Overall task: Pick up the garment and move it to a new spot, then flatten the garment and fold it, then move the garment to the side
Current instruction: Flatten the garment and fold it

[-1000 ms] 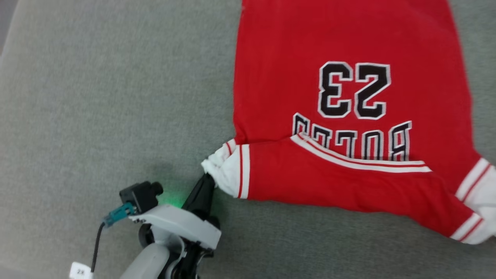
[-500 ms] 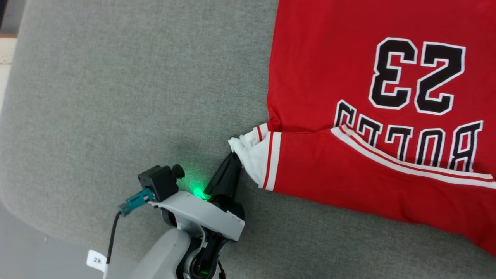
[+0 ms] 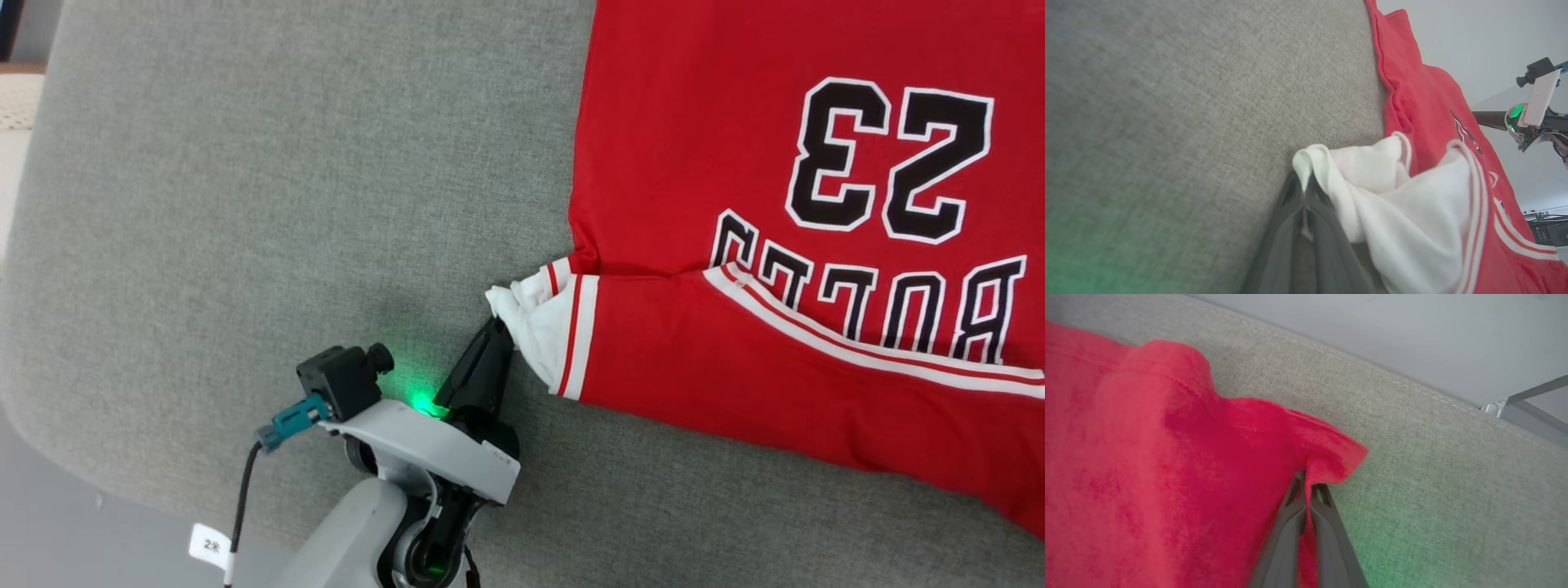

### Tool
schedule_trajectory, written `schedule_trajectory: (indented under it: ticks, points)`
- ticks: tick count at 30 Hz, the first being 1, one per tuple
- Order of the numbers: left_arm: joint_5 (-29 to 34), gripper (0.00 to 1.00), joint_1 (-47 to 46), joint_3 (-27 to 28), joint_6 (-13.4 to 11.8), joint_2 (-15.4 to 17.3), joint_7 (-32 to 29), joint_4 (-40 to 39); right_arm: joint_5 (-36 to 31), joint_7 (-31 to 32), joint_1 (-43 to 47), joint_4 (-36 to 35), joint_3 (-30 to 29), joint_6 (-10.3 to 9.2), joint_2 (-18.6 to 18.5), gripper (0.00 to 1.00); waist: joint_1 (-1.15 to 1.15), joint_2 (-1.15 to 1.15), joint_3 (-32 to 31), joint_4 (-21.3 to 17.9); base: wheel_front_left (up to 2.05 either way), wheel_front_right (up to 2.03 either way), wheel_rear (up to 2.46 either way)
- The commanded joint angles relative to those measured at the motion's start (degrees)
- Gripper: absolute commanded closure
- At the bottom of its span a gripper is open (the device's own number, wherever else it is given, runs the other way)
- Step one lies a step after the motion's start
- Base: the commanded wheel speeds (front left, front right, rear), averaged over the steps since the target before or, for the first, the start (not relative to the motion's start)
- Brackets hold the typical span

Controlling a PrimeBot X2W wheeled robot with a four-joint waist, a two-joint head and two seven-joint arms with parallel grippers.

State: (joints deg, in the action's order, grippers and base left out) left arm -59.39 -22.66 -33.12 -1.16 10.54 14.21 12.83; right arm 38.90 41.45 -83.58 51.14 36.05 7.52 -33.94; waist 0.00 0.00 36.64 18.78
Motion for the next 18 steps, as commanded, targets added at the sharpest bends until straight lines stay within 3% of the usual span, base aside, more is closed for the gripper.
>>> schedule_trajectory:
  ticks: [1,9,18]
  points:
    - [-1.12,1.00,0.21,-0.88,-0.71,-1.07,-2.24,6.77,0.51,-0.13,2.22,1.03,0.61,-0.06,-0.30,1.00,0.00,0.00,-1.20,-0.61,0.00,0.00,0.00]
    - [0.58,1.00,-0.52,-0.11,-0.35,0.08,-1.10,7.23,6.19,-3.33,6.08,-1.71,2.31,-0.06,-1.73,1.00,0.00,0.00,-6.49,-2.95,0.00,0.00,0.00]
    - [1.17,1.00,1.35,1.98,-0.92,2.62,-0.02,7.08,15.38,-6.22,19.54,-13.89,5.31,-0.06,-8.79,1.00,0.00,0.00,-14.69,-6.95,0.00,0.00,0.00]
